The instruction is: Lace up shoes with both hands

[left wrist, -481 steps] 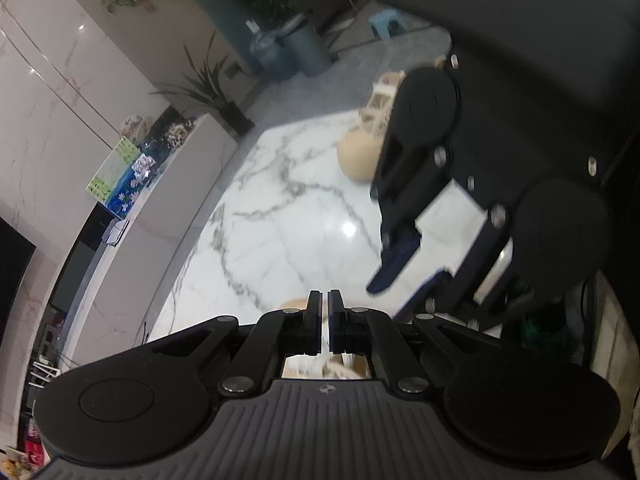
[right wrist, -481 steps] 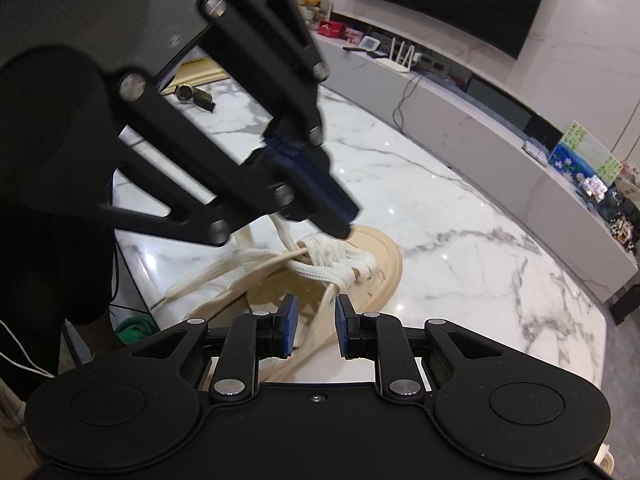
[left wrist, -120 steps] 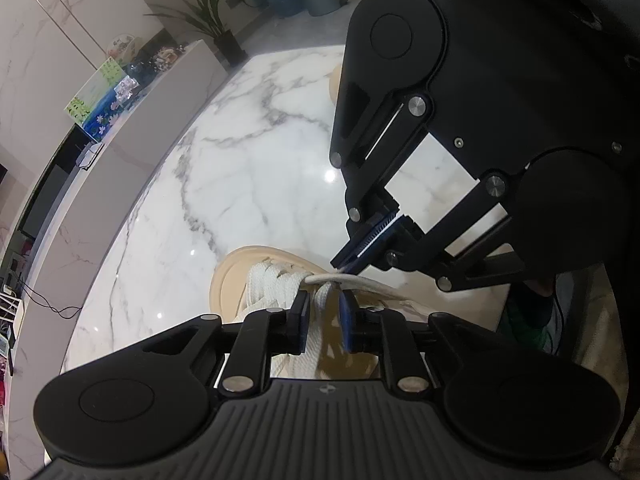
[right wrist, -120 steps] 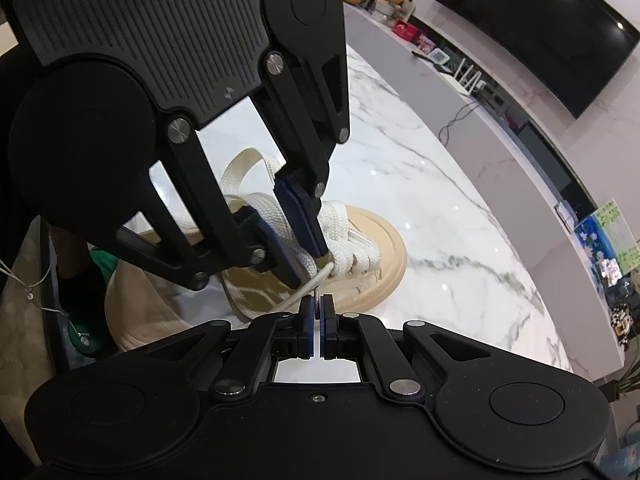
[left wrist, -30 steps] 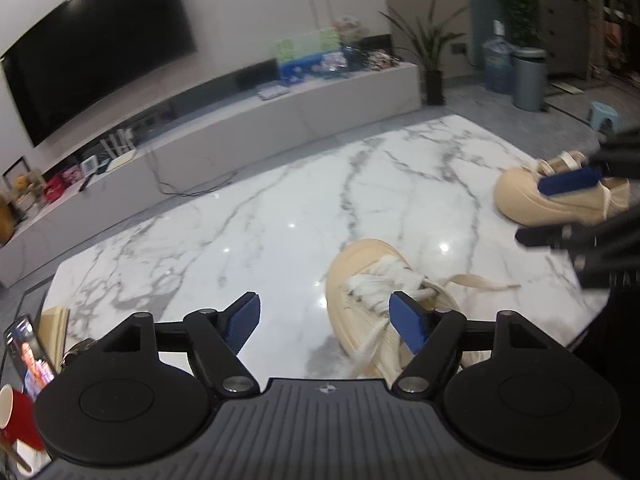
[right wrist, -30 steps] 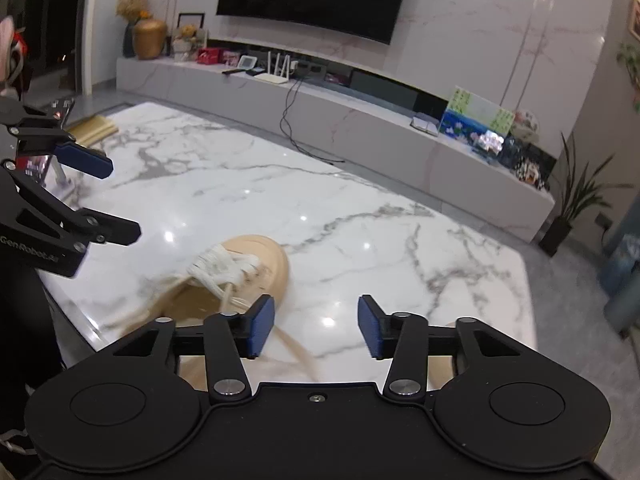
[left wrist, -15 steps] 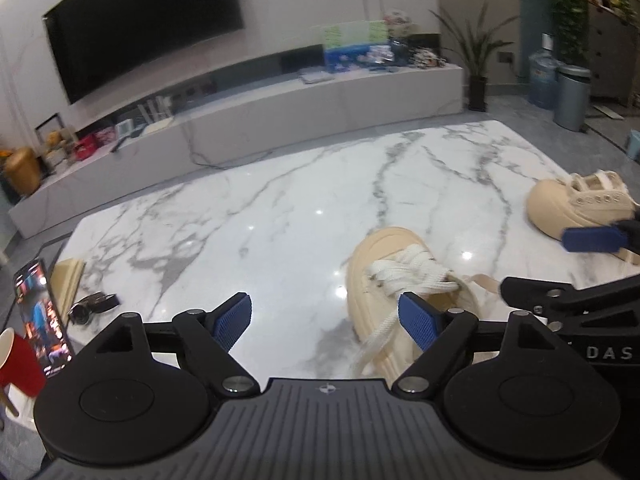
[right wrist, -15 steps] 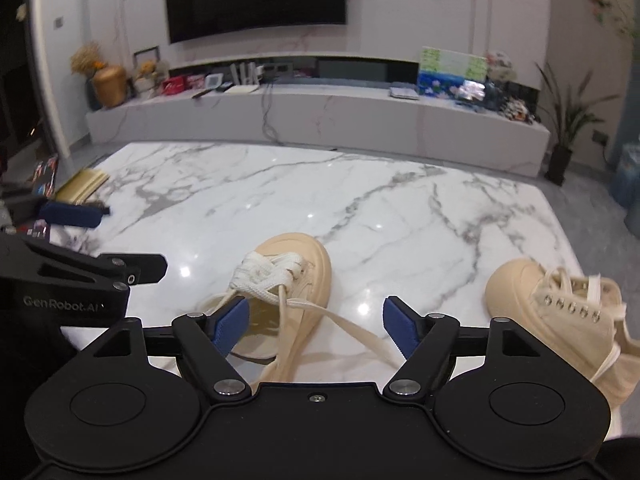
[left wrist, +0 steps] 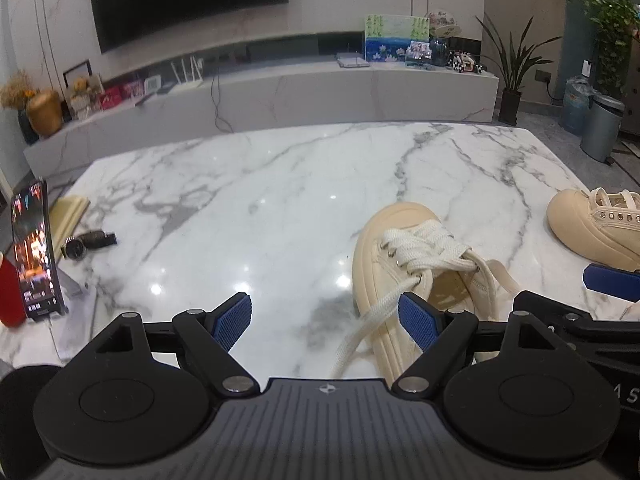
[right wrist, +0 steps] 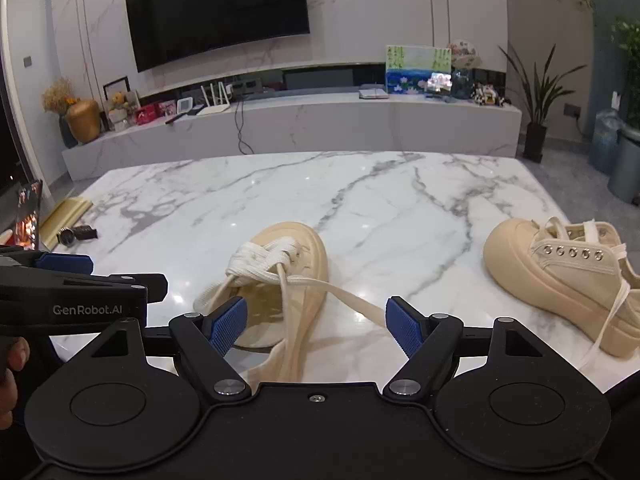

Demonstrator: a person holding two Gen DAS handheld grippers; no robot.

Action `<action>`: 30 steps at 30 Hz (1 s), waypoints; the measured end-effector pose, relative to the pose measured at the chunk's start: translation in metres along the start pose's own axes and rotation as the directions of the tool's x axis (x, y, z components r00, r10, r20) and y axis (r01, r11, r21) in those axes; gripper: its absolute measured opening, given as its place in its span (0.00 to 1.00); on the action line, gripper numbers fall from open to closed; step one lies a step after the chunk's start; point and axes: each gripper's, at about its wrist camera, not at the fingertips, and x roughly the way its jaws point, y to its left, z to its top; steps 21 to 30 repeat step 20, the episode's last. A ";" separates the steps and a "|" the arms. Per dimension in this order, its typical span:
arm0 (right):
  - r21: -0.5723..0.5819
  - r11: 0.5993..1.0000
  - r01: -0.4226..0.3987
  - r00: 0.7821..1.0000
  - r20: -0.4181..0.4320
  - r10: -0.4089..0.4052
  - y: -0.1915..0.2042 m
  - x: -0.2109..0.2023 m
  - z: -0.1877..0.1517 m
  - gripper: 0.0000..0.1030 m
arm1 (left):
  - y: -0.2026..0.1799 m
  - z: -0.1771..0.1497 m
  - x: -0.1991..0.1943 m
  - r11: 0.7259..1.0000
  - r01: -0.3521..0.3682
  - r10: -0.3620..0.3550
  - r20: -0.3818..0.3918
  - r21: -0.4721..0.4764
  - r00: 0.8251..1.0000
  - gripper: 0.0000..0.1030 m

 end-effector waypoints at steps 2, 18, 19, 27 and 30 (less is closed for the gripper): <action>-0.007 1.000 -0.008 1.000 -0.006 0.008 0.002 0.000 -0.002 0.72 | 0.002 -0.001 0.001 1.000 0.001 -0.001 -0.010 -0.003 1.000 0.78; -0.035 0.999 -0.026 0.999 -0.019 0.026 0.010 0.004 -0.006 0.72 | -0.004 -0.005 0.004 1.000 0.000 0.000 -0.031 0.004 1.000 0.78; -0.035 0.999 -0.028 0.999 -0.020 0.028 0.010 0.004 -0.007 0.72 | -0.004 -0.005 0.004 1.000 0.001 -0.001 -0.032 0.003 0.999 0.78; -0.034 0.999 -0.029 0.999 -0.020 0.029 0.010 0.004 -0.007 0.72 | -0.004 -0.006 0.003 1.000 0.002 -0.002 -0.033 0.001 0.999 0.78; -0.034 0.999 -0.029 0.999 -0.020 0.029 0.010 0.004 -0.007 0.72 | -0.004 -0.006 0.003 1.000 0.002 -0.002 -0.033 0.001 0.999 0.78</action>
